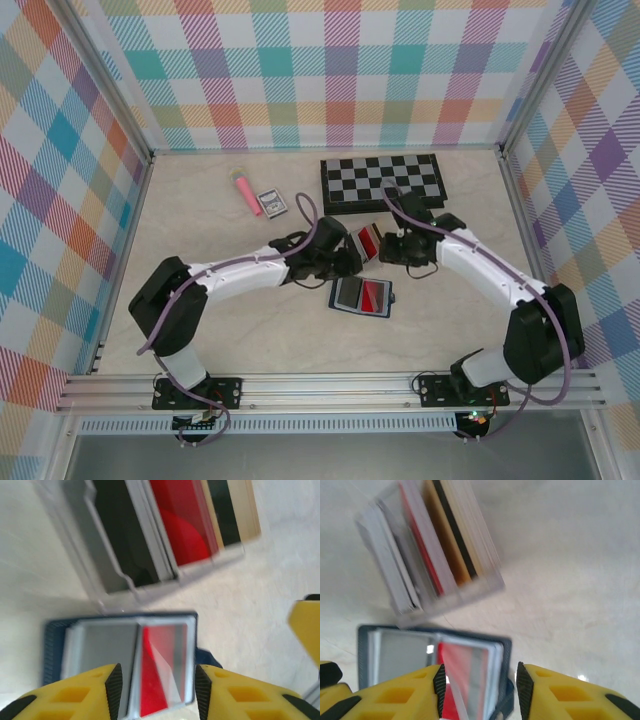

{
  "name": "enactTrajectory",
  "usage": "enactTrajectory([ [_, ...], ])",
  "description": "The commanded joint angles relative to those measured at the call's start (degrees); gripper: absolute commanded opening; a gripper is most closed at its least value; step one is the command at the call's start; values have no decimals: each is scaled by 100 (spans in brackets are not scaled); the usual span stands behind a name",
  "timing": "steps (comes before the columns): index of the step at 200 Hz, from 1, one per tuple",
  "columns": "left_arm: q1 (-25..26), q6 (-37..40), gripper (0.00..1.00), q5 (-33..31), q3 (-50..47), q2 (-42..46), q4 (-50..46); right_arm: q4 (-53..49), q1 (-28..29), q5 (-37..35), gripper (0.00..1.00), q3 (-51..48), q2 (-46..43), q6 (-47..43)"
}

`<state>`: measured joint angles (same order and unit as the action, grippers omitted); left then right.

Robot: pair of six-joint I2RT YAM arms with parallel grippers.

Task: Put the credit cards into the card holder
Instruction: Move the card holder to the center of the table.

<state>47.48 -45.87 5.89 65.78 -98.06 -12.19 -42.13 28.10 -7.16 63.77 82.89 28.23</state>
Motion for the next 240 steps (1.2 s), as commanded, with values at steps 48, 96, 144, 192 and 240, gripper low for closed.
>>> enactTrajectory([
  [48, -978, -229, 51, 848, 985, -1034, -92, -734, -255, -537, 46, 1810, 1501, -822],
  [96, -987, -379, 43, 842, 1349, -1540, -323, -789, -296, -256, 48, 2125, 1856, -957],
  [144, -979, -480, 34, 853, 1236, -1740, -200, -823, -295, -156, 49, 2201, 2052, -1043],
  [192, -986, -469, 40, 1075, 1267, -1953, 12, -893, -296, -105, 50, 2275, 2242, -1177],
  [240, -978, -573, 46, 1224, 1047, -1890, 417, -968, -296, -189, 50, 2359, 2267, -1276],
])
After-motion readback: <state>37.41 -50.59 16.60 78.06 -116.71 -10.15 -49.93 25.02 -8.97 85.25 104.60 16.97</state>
